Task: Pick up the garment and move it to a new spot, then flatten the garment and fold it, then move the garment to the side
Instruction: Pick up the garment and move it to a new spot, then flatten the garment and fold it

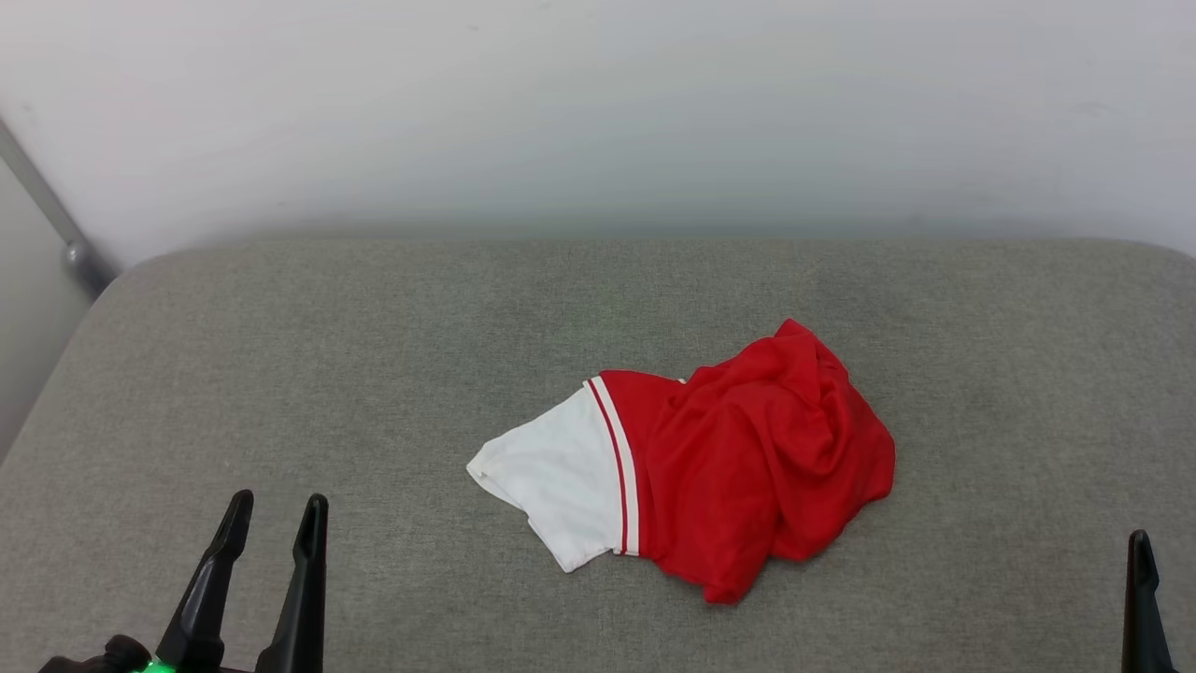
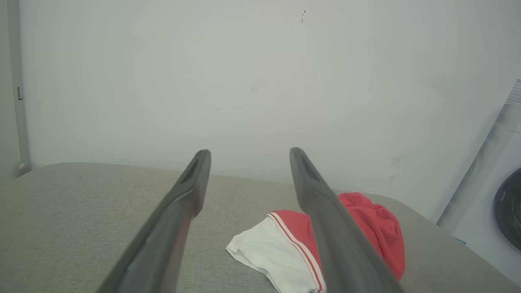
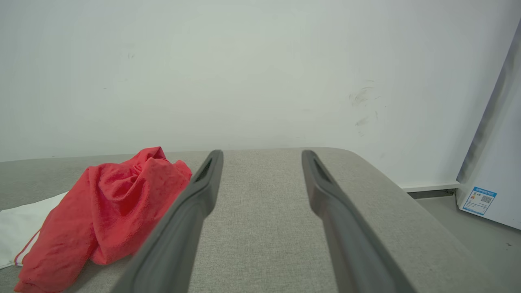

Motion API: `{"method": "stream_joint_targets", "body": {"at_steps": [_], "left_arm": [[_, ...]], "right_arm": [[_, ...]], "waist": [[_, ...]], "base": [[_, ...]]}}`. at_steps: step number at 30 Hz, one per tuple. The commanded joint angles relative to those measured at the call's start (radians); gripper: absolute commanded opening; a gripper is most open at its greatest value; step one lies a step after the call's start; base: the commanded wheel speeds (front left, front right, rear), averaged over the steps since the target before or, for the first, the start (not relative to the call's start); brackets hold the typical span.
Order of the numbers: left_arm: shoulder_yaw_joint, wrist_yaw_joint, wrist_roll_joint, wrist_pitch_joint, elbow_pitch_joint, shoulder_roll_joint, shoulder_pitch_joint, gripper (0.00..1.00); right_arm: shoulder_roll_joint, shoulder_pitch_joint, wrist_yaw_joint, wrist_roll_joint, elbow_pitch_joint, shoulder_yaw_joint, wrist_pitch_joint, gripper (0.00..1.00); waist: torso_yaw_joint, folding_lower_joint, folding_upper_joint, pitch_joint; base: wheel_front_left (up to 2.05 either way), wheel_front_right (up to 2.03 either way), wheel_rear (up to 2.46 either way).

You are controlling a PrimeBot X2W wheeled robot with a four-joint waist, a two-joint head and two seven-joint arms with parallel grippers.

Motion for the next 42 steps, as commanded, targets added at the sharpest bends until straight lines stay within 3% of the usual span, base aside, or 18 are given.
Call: {"method": "stream_joint_targets", "body": {"at_steps": [1, 14, 22, 27, 32, 37, 42], "left_arm": [[0.005, 0.000, -0.001, -0.002, -0.003, 0.004, 0.006, 1.00], [0.000, 0.000, -0.033, -0.002, 0.048, 0.102, -0.037, 1.00], [-0.148, 0.000, -0.127, 0.046, 0.146, 0.280, -0.229, 1.00], [-0.254, 0.000, -0.234, 0.244, 0.241, 0.378, -0.443, 1.00], [-0.374, 0.001, -0.324, 0.456, 0.369, 0.426, -0.657, 1.00], [-0.496, 0.001, -0.401, 0.662, 0.475, 0.427, -0.828, 1.00], [-0.586, 0.000, -0.404, 0.779, 0.566, 0.409, -0.970, 1.00]], "right_arm": [[0.004, 0.003, -0.001, 0.002, 0.000, 0.002, -0.002, 1.00], [0.008, -0.005, -0.001, 0.010, 0.000, -0.002, -0.002, 1.00], [0.010, -0.037, -0.001, 0.033, 0.007, 0.002, -0.002, 1.00], [0.009, -0.069, -0.001, 0.036, 0.013, 0.013, -0.002, 1.00], [0.009, -0.099, -0.001, 0.050, 0.021, 0.029, -0.002, 1.00], [0.009, -0.110, -0.001, 0.070, 0.025, 0.029, -0.002, 1.00], [0.009, -0.123, -0.001, 0.091, 0.030, 0.034, -0.002, 1.00]], "waist": [[-0.002, 0.0001, 0.0000, 0.002], [-0.080, 0.0001, 0.0000, 0.032], [-0.133, 0.0001, 0.0000, 0.089], [-0.173, 0.0001, 0.0000, 0.125], [-0.228, 0.0001, 0.0000, 0.157], [-0.279, 0.0001, 0.0000, 0.194], [-0.328, 0.0001, 0.0000, 0.231]], "base": [[0.00, 0.00, 0.00], [0.00, 0.00, 0.00], [0.00, 0.00, 0.00], [0.00, 0.00, 0.00], [0.00, 0.00, 0.00], [0.00, 0.00, 0.00], [0.00, 0.00, 0.00]]}}
